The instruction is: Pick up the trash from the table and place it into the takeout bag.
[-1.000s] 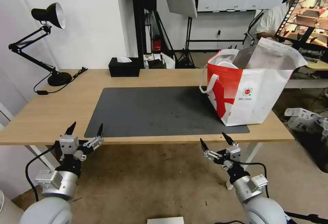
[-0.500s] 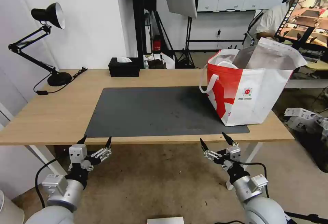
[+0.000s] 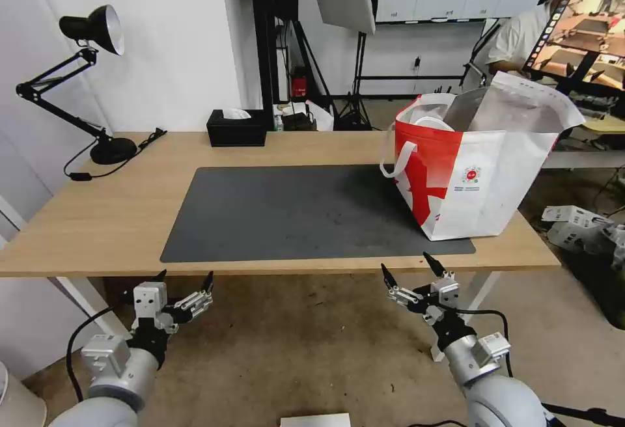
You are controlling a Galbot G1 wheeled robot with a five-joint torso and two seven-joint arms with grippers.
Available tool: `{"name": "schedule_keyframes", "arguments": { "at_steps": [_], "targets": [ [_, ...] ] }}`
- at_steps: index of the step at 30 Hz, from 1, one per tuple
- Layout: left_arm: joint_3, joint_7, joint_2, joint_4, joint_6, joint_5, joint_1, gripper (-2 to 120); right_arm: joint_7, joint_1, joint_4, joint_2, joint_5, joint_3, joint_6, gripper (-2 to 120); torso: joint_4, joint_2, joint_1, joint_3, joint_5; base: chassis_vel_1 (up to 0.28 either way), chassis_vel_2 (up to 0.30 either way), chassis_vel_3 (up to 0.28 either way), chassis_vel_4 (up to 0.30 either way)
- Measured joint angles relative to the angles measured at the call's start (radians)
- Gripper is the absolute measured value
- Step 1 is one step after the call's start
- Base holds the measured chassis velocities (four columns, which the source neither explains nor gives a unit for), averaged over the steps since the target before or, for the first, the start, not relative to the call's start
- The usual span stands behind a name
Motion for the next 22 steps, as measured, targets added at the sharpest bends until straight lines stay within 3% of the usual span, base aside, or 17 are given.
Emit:
{"name": "schedule_keyframes", "arguments": {
  "at_steps": [22],
  "targets": [
    [0.002, -0.003, -0.003, 0.0, 0.003, 0.003, 0.001, 100, 0.0, 0.0, 0.0, 0.0, 0.0, 0.0, 0.0, 100, 0.0, 0.0, 0.0, 0.0, 0.0, 0.0, 0.0, 0.0, 0.0]
  ]
}}
